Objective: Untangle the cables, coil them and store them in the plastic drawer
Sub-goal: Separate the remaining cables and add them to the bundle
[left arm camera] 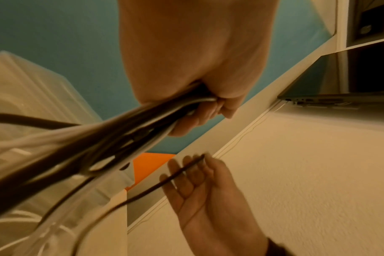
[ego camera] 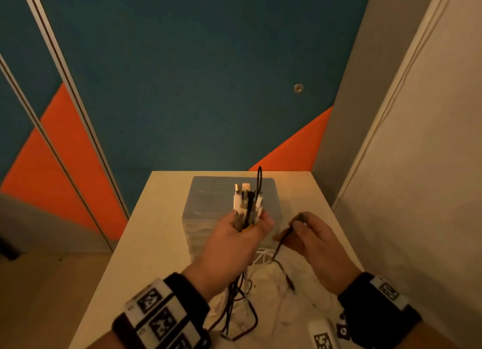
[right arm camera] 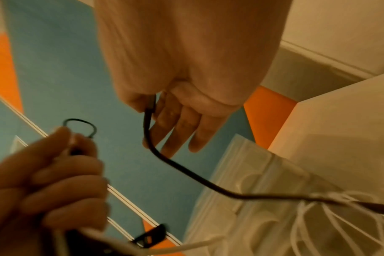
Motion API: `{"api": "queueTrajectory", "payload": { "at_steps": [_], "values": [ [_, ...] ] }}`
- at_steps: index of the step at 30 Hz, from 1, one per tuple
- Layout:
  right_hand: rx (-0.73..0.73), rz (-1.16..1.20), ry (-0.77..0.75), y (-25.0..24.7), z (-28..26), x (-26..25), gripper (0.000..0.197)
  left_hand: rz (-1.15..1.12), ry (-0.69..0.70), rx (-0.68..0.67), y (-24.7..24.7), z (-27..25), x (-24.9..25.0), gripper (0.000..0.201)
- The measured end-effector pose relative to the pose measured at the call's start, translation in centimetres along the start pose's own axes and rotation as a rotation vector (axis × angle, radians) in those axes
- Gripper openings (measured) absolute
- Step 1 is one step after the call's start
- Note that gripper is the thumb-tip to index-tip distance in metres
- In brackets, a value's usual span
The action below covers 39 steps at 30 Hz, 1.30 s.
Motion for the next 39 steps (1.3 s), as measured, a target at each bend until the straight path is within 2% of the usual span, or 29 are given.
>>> {"api": "queueTrajectory", "payload": {
  "at_steps": [5,9,13,17,20,24,26,28,31,35,37,39],
  "values": [
    [-0.049,-0.091,-0.156,2.0,0.2,-2.3,0.026,-0.035,0.071,0.048,1.7,0.6,0.7,0.006],
    [-0.06,-0.054,-0.224,3.0,-0.4,-3.1,0.026,-0.062,0.108,0.062,2.5,0.3,1.1,0.02],
    [-0.08,0.001,-0.208,3.6,-0.9,-3.1,0.012,-0.109,0.069,0.041,2.7,0.2,0.8,0.035],
    [-0.175,-0.006,-0.164,4.3,-1.8,-2.3,0.027,-0.145,0.039,0.034,2.0,0.4,0.8,0.028],
    [-0.249,-0.113,-0.149,4.6,-2.9,-0.5,0.026,-0.199,0.003,0.088,0.7,0.8,1.3,0.037],
    [-0.246,-0.35,-0.167,4.0,-3.4,2.5,0.013,-0.357,-0.021,0.107,-0.4,1.2,2.4,0.026],
    [-0.299,-0.489,-0.134,3.9,-3.7,4.4,0.017,-0.369,-0.02,0.106,-0.8,1.3,2.9,0.025],
    [-0.347,-0.526,-0.082,3.9,-4.3,5.9,0.021,-0.372,-0.025,0.077,-1.0,1.3,3.4,0.024],
    [-0.314,-0.584,-0.111,3.6,-4.5,6.7,0.018,-0.304,0.009,0.04,-1.1,1.2,4.2,0.025],
    [-0.209,-0.681,-0.256,3.5,-4.5,6.1,0.016,-0.167,0.071,0.053,-1.5,1.1,4.5,0.018],
    [-0.186,-0.647,-0.257,3.6,-4.4,5.9,0.01,-0.132,0.076,0.055,-1.9,1.0,4.8,0.014],
    [-0.215,-0.551,-0.165,3.5,-4.2,6.5,0.009,-0.125,0.097,0.043,-2.4,0.8,5.5,0.015]
  ]
}}
Point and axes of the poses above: each hand's wrist, its own z-axis towards the middle knuckle, its own y-axis out of the palm, x = y × z, the point moved 7 cm from there along z, towards the middle knuckle, and after that the axes turned 6 degrees about x, right-handed, at the moved point
